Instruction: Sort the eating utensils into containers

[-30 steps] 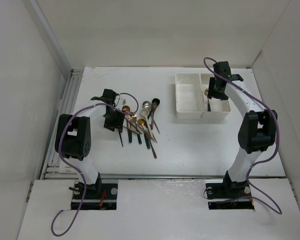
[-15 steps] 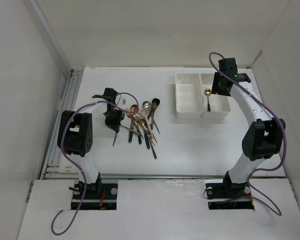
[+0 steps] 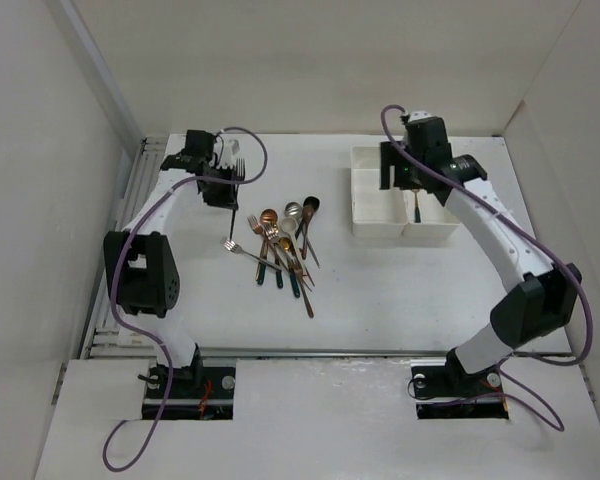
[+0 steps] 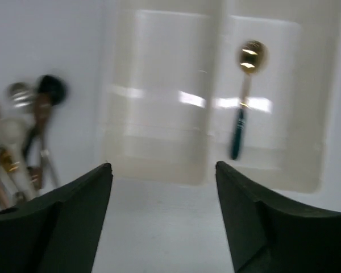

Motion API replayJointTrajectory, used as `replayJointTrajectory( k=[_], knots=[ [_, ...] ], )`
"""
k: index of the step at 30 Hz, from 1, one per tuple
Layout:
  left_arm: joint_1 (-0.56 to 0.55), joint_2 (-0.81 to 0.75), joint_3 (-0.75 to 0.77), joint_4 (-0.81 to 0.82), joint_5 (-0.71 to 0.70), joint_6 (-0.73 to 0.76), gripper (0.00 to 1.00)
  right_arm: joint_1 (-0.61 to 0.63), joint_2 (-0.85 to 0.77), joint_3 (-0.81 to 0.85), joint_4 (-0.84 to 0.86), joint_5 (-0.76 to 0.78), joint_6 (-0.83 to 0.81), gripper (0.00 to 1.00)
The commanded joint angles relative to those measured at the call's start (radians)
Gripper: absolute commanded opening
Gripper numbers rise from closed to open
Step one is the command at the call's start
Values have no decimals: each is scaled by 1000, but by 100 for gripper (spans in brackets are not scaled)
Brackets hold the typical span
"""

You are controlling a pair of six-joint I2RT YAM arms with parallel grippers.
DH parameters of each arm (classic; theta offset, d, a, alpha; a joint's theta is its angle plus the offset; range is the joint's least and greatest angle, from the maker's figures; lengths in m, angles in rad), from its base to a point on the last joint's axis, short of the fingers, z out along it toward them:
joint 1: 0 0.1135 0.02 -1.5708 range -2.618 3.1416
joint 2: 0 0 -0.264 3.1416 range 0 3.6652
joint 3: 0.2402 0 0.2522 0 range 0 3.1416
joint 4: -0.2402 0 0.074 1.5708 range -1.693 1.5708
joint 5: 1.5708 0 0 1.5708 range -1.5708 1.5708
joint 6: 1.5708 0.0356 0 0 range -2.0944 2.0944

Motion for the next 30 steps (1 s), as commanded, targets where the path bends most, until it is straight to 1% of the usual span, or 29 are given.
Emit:
replayJointTrajectory(
  k=[1, 2, 3, 4, 5, 6, 7, 8, 9, 10, 12, 15, 18, 22, 26, 27, 29, 30],
  knots=[
    [2, -144, 103, 24, 131, -62, 0, 141, -116, -40, 251, -278, -28, 82],
    [2, -162, 128, 62, 172, -86, 0, 178, -127, -63, 316, -349, -28, 95],
    [2, -162, 128, 83, 188, -115, 0, 251, -128, -102, 385, -480, -28, 100],
    [2, -176, 143, 102, 200, -149, 0, 285, -140, -116, 528, -530, -9, 100],
    [2, -176, 157, 119, 212, -210, 0, 316, -140, -126, 594, -559, 45, 100],
    [-9, -185, 157, 141, 221, -238, 0, 341, -116, -126, 647, -604, 76, 100],
    [-9, -185, 172, 141, 221, -264, 0, 373, -94, -92, 692, -619, 105, 100],
    [-18, -185, 182, 141, 221, -287, 0, 384, -30, -63, 726, -620, 131, 100],
    [-18, -185, 191, 150, 221, -318, 0, 384, 7, -28, 726, -620, 174, 99],
    [-29, -185, 191, 150, 221, -318, 0, 394, 44, 38, 726, -620, 191, 97],
    [-40, -196, 202, 150, 209, -318, 0, 395, 131, 84, 717, -610, 256, 95],
    [-40, -205, 202, 141, 209, -318, 0, 395, 217, 158, 717, -601, 286, 89],
    [-40, -225, 202, 155, 240, -327, 0, 404, 268, 207, 717, -610, 297, 86],
    [-40, -234, 191, 176, 269, -346, 0, 404, 333, 216, 717, -610, 307, 77],
    [-40, -245, 160, 176, 280, -346, 0, 404, 368, 226, 717, -610, 338, 71],
    [-49, -245, 145, 187, 296, -355, 0, 404, 377, 226, 717, -610, 338, 62],
    [-49, -254, 125, 187, 307, -355, 0, 404, 406, 261, 717, -623, 349, 46],
    [-49, -254, 107, 187, 307, -364, 0, 404, 406, 261, 717, -633, 360, 27]
  ],
)
